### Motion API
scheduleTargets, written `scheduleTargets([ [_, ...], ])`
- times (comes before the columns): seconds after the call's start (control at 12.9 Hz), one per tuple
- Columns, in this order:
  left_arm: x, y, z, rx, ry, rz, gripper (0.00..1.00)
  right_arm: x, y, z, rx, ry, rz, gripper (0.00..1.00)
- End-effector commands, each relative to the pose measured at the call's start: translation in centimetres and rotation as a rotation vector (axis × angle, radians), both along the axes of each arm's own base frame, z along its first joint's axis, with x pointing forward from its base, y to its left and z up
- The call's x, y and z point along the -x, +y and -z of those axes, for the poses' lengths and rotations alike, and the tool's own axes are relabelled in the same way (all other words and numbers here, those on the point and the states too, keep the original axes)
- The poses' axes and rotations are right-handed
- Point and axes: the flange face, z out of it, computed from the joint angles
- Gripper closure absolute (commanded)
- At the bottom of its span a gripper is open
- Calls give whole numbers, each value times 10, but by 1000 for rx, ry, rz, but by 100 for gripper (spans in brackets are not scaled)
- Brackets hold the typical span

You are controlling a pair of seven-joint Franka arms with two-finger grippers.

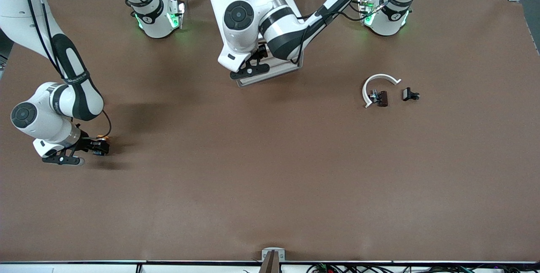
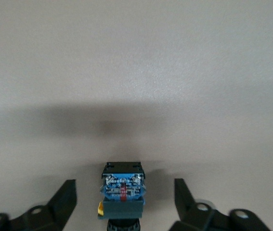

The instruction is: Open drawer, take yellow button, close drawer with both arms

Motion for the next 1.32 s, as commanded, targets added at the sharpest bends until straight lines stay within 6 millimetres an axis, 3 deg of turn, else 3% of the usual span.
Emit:
scheduleTargets([
  [0.0, -50, 37, -16, -3, -72, 11, 0, -7, -3, -56, -7, 51, -5, 0],
  [0.23, -100, 85, -42, 3, -138, 9, 0, -10, 0, -121, -18, 120, 9, 0],
  [0.47, -148, 161, -85, -7, -164, 58, 0, -6, 1, -187, -29, 169, 21, 0],
  [0.78, -192, 303, -144, -51, -120, 158, 0, 13, 29, -266, -22, 155, -9, 0],
  [0.85, -201, 352, -158, -50, -113, 171, 0, 21, 33, -287, -19, 141, -14, 0],
  [1.01, -206, 434, -181, -32, -128, 209, 0, 38, 38, -321, -17, 132, -16, 0],
  [1.24, -197, 511, -197, -48, -145, 238, 0, 54, 46, -354, -11, 106, -33, 0],
])
